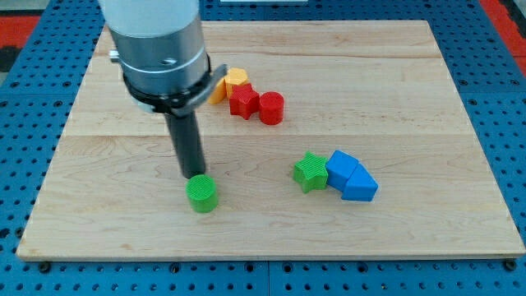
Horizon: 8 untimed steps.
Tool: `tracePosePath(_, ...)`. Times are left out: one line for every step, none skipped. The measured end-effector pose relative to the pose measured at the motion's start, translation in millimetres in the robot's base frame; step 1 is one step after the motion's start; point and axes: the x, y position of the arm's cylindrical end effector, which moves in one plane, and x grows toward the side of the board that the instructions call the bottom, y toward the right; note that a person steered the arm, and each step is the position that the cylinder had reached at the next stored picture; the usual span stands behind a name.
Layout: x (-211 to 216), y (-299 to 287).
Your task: Push green circle closer to the red circle
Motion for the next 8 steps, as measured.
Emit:
tracePosePath(-15, -66)
tracePosePath(-4, -84)
tracePosePath(54, -53)
tracePosePath(79, 38)
tracePosePath(79, 125)
tracePosePath(79, 192)
tracePosePath(86, 137)
tracePosePath(86, 13)
